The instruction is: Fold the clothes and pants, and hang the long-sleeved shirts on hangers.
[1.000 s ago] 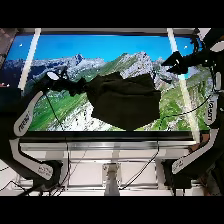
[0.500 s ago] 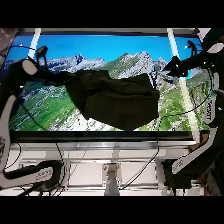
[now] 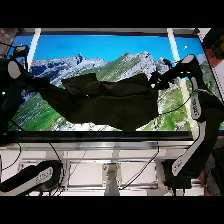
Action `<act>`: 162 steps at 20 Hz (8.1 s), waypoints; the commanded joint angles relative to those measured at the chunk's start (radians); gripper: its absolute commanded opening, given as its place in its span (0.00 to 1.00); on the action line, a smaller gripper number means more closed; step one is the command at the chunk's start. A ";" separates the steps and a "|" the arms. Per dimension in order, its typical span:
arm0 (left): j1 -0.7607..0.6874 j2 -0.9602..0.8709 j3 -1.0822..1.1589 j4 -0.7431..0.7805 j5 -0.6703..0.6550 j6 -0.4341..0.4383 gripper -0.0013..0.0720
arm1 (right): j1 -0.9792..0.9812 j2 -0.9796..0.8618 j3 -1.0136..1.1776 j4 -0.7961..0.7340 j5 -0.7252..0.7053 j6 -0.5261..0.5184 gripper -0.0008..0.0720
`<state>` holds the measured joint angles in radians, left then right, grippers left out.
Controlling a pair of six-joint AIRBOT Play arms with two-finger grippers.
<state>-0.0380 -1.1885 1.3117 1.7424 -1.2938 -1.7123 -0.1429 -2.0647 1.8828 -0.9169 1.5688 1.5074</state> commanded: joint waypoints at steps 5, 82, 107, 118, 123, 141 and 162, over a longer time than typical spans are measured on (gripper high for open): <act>0.000 0.005 0.000 0.005 -0.024 -0.004 0.02 | 0.050 -0.041 -0.004 -0.073 -0.045 -0.015 0.47; -0.010 0.023 -0.001 0.134 -0.070 0.044 0.03 | 0.120 -0.046 -0.085 0.051 -0.010 -0.104 0.70; -0.010 0.020 -0.001 0.131 0.051 0.025 0.03 | -0.039 0.133 0.104 0.074 -0.008 0.029 0.16; -0.011 0.020 -0.001 -0.008 0.051 0.025 0.03 | 0.189 -0.076 0.103 0.265 -0.122 -0.020 0.78; -0.011 0.020 -0.001 -0.009 0.052 0.025 0.03 | 0.245 -0.122 0.109 0.265 -0.125 -0.044 0.78; 0.137 0.108 0.018 0.211 0.188 -0.080 0.02 | -0.084 0.275 0.166 -0.021 -0.112 0.150 0.05; 0.139 0.107 -0.039 0.217 0.134 -0.084 0.03 | 0.003 0.257 0.163 -0.246 -0.594 0.403 0.05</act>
<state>0.1013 -1.0817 1.2953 1.9610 -1.1404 -1.7958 -0.1867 -1.7664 2.0460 -1.1305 1.0836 1.8938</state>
